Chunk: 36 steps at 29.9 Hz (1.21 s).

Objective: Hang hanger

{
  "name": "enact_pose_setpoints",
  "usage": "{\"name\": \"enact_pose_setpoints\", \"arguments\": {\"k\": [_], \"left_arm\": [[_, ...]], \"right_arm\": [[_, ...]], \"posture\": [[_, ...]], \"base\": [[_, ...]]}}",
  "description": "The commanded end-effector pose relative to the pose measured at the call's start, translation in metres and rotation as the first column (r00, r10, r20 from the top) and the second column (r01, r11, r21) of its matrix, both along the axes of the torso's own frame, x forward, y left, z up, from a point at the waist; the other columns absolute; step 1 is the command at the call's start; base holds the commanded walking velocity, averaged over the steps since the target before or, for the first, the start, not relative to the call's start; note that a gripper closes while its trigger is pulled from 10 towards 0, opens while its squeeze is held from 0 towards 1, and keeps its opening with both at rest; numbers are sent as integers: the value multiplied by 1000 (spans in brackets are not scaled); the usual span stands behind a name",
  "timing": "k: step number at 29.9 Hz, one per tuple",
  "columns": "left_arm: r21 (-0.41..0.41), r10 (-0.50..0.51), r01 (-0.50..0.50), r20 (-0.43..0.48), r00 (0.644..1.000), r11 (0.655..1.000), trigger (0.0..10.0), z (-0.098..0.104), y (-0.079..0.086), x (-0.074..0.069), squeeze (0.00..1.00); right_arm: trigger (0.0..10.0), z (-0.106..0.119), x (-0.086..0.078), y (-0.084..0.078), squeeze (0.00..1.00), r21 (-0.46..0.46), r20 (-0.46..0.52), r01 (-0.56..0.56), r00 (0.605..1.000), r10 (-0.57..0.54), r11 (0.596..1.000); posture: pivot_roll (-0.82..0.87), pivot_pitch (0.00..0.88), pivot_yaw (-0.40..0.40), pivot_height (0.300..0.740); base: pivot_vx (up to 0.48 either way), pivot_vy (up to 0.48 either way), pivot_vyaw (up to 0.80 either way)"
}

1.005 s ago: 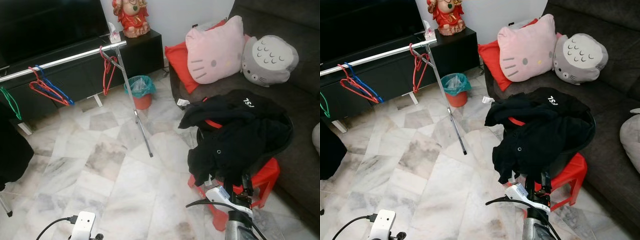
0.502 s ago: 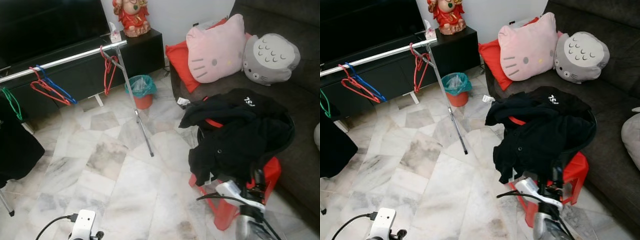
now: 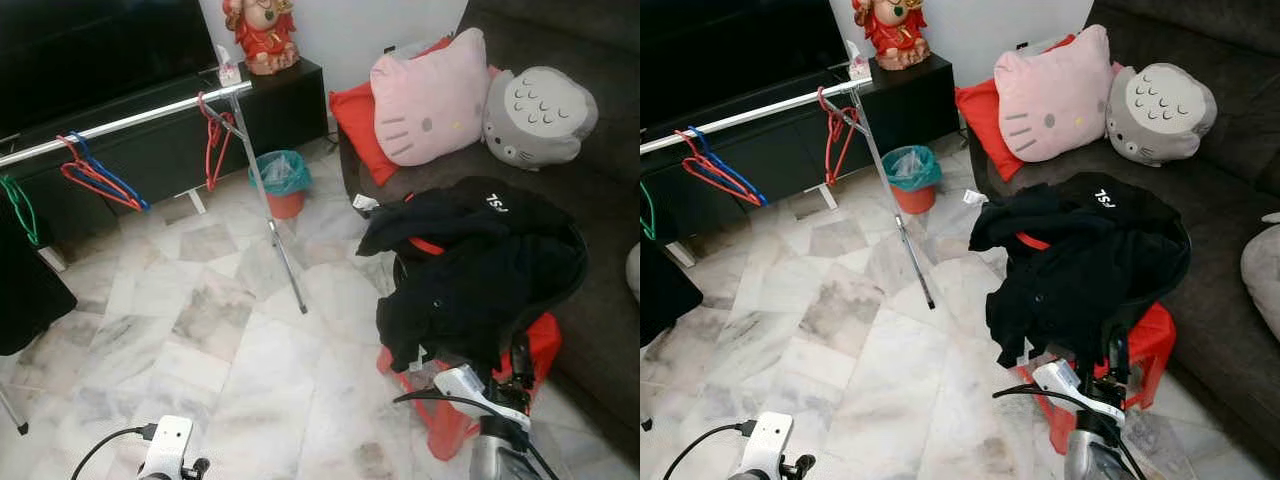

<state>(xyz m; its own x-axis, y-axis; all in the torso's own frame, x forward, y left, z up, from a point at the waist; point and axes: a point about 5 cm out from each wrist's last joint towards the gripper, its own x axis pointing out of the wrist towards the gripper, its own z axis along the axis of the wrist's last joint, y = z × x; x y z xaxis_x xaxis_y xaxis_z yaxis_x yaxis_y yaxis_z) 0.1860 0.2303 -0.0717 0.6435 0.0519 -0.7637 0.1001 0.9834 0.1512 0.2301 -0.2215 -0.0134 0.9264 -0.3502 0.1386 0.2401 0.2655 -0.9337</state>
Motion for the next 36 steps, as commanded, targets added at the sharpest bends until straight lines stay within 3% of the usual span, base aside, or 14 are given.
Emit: {"name": "enact_pose_setpoints", "arguments": {"k": [1,21,36], "left_arm": [[15,19,-19,2,1000,1000,10000,2,9,-1,0],[14,12,-12,24,1000,1000,10000,4,10,3,0],[17,7,-8,40,999,1000,10000,6,10,6,0]], "right_arm": [[0,0,2,6,0,33,3,-7,1000,7,999],[0,0,-1,-5,0,71,-1,42,999,-42,997],[0,1,2,0,0,104,16,23,1000,-25,994]], "posture": [[-102,0,143,740],[-100,0,151,740],[-100,0,152,740]], "base": [[0,0,0],[0,0,0],[0,0,0]]}}
